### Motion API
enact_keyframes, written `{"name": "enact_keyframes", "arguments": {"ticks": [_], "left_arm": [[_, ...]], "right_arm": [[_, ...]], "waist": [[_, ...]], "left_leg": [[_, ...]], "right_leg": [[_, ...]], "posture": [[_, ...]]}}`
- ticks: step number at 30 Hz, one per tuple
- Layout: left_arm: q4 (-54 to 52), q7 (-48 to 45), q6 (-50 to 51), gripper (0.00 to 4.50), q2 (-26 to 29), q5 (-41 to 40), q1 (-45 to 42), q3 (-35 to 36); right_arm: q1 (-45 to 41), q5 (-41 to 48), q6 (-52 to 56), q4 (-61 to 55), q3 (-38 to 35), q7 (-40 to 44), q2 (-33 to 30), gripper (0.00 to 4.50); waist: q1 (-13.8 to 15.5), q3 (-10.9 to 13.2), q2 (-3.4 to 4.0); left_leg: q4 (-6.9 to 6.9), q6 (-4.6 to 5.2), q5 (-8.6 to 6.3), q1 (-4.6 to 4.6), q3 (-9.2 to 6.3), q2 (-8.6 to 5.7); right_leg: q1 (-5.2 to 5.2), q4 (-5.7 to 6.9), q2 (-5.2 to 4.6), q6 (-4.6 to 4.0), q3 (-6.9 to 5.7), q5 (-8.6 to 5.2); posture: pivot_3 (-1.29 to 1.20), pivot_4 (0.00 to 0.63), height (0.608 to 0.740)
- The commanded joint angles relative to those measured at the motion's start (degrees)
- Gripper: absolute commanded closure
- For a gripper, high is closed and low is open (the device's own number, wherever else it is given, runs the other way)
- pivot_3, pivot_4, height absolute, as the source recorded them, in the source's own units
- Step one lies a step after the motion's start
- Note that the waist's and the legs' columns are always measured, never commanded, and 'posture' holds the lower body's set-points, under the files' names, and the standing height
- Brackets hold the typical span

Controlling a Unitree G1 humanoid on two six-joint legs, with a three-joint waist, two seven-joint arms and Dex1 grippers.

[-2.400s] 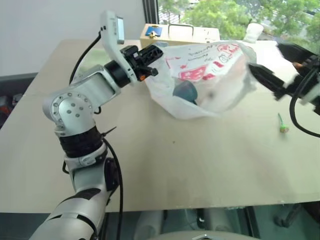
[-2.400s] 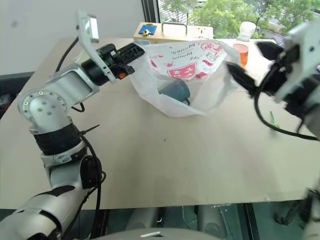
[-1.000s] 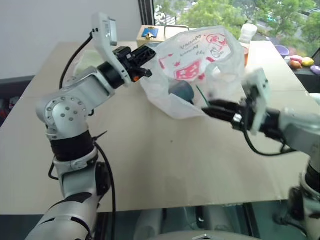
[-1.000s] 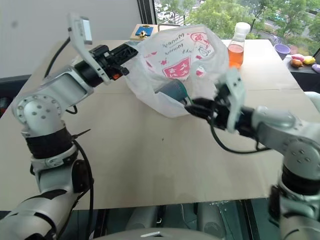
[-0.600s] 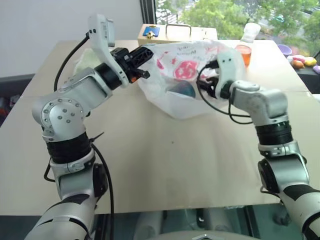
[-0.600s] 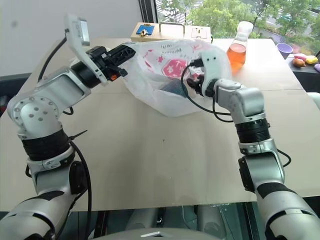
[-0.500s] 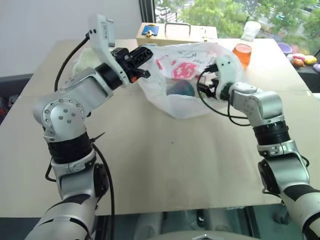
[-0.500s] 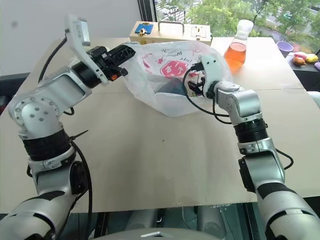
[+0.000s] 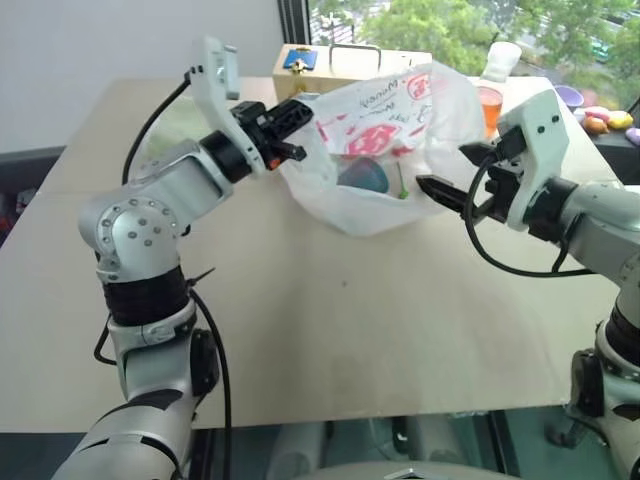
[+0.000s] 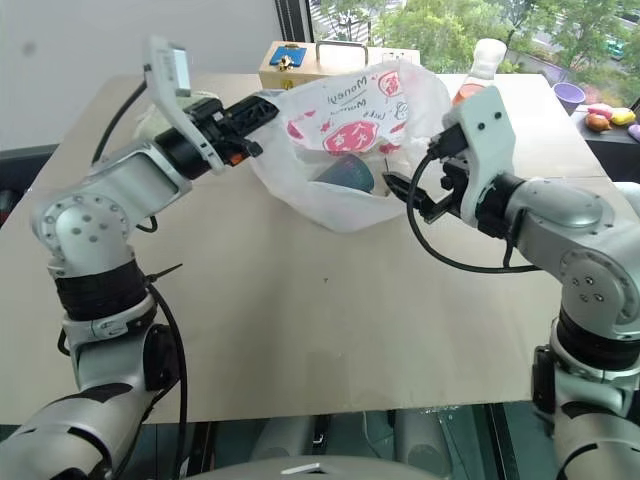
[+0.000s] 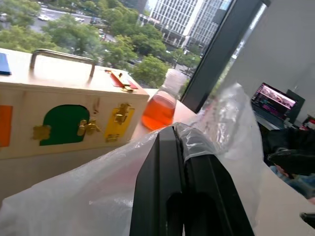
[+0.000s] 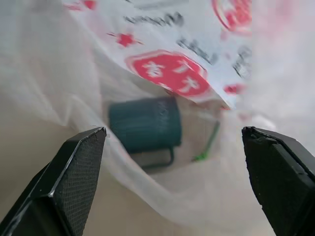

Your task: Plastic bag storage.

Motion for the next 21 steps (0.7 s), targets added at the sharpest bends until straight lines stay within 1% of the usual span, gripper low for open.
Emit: {"name": "enact_keyframes", "arguments": {"ticks": [1, 4, 9, 16, 21], "left_arm": [[-3.5, -3.7, -2.6, 4.50, 1.1, 0.5, -0.3, -1.4], [-4.5, -6.5, -3.9, 4.50, 2.3, 0.9, 0.3, -1.9], [-6.2, -5.8, -3.8, 4.50, 3.2, 1.7, 1.4, -1.9], [-9.6, -4.9, -3.4, 4.50, 3.4, 1.5, 2.8, -2.1], [-9.8, -6.4, -4.1, 4.50, 4.4, 2.0, 3.5, -2.0]], "right_arm": [[-1.6, -5.1, -2.1, 3.2, 2.0, -5.0, 2.0, 0.04], [-3.2, -9.2, -6.7, 7.4, 6.5, -5.7, 2.1, 0.04], [-5.1, -12.4, -11.2, 9.5, 14.9, -0.3, -2.6, 0.04], [-4.5, -17.7, -15.2, 18.5, 19.4, 1.3, -3.5, 0.04], [-4.4, -19.4, -17.5, 22.2, 19.8, 3.3, -3.0, 0.04]], "waist": [[-0.1, 0.0, 0.01], [-0.4, 0.0, 0.02], [-0.6, 0.0, 0.02], [-0.7, 0.0, 0.02], [-0.9, 0.0, 0.02]], "left_leg": [[0.08, 0.00, 0.00, 0.01, 0.01, 0.00], [0.24, 0.01, 0.00, 0.10, 0.13, 0.00], [0.27, 0.01, 0.00, 0.15, 0.16, 0.00], [0.30, 0.01, 0.00, 0.09, 0.13, 0.00], [0.30, 0.01, 0.00, 0.09, 0.13, 0.00]], "right_leg": [[-0.02, 0.12, 0.00, 0.00, 0.02, 0.00], [-0.02, 0.35, 0.02, 0.00, 0.15, 0.00], [0.00, 0.38, 0.02, 0.00, 0.19, -0.01], [0.01, 0.30, 0.02, 0.00, 0.16, 0.00], [0.00, 0.30, 0.02, 0.00, 0.16, 0.00]], "posture": [[0.00, 0.150, 0.740], [0.00, 0.150, 0.740], [0.00, 0.150, 0.740], [0.00, 0.150, 0.740], [0.00, 0.150, 0.740]]}}
